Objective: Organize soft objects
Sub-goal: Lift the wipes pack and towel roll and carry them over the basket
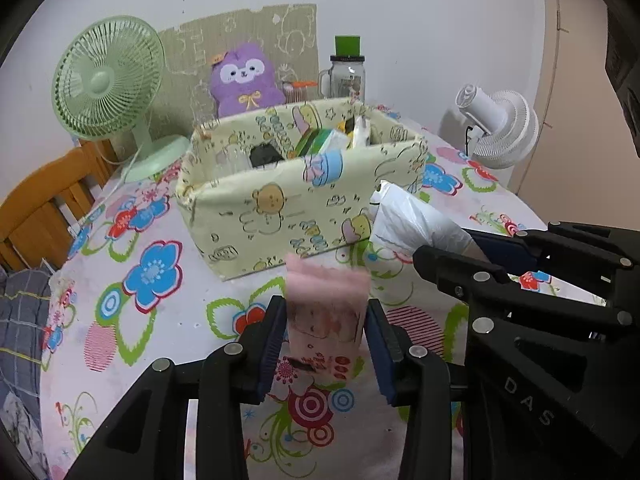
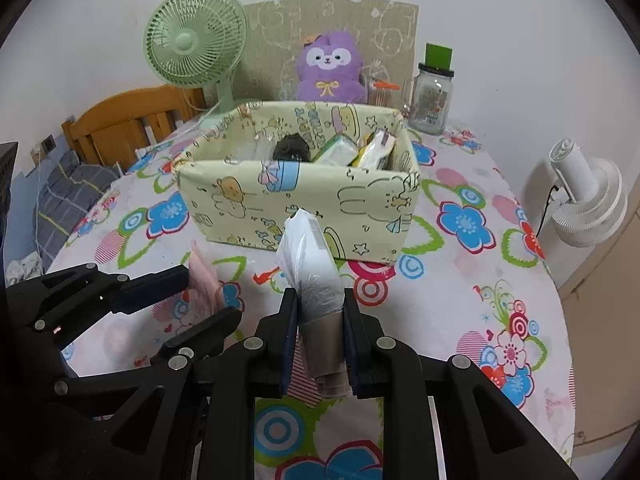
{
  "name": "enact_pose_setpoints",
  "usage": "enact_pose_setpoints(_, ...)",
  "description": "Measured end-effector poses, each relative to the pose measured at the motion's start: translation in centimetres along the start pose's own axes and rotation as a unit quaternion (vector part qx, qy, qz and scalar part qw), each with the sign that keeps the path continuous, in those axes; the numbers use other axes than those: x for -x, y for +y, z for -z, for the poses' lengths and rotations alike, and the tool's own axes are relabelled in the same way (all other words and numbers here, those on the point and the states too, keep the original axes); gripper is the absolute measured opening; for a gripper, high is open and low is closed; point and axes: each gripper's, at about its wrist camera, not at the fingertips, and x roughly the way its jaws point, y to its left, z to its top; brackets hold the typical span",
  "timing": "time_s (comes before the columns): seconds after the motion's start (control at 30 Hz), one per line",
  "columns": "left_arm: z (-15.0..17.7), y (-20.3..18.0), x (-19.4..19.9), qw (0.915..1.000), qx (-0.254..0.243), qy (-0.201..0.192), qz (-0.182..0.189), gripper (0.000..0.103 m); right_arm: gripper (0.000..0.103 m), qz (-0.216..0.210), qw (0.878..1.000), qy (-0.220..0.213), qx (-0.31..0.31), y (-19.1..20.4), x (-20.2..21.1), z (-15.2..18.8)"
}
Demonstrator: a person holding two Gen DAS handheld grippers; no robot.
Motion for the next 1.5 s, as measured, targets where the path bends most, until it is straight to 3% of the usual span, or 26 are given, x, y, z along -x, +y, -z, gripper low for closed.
enact_pose_setpoints(0.47, -1.5, -0.4, 3.2, 0.9994, -0.002, -0.033, -0.007, 0.037, 0.023, 0.002, 0.999, -0.039, 0.006, 0.1, 3.9, -1.5)
enact_pose_setpoints(0.77, 0.3, 0.6, 1.0, 0.9997, 0.022, 0.005, 0.005, 0.043, 0.023, 0.001, 1.000, -0.010, -0.007, -0.3, 1.9, -0.1)
enact_pose_setpoints(0.83, 0.6, 0.7, 0.3, 0.9996, 0.025, 0.011, 0.003, 0.056, 0.023, 0.000, 1.000, -0.006, -0.007, -0.2, 1.4, 0.2)
enact_pose_setpoints(0.9, 0.9, 0.9, -0.3, 0.9994, 0.029, 0.017, 0.005, 0.060, 0.023, 0.001, 1.000, -0.003, -0.008, -0.2, 0.9, 0.4)
enact_pose_setpoints(1.37, 1.6, -0.5, -4.3, 0.9985, -0.004, 0.055, 0.007, 0.062, 0.023, -0.001, 0.999, 0.031, -0.026, -1.6, -2.6, 1.3)
enact_pose_setpoints(1.5, 1.7, -0.6, -5.1, 0.9980, -0.005, 0.061, 0.016, 0.054, 0.023, -0.003, 0.999, 0.036, -0.027, -1.7, -3.1, 1.2)
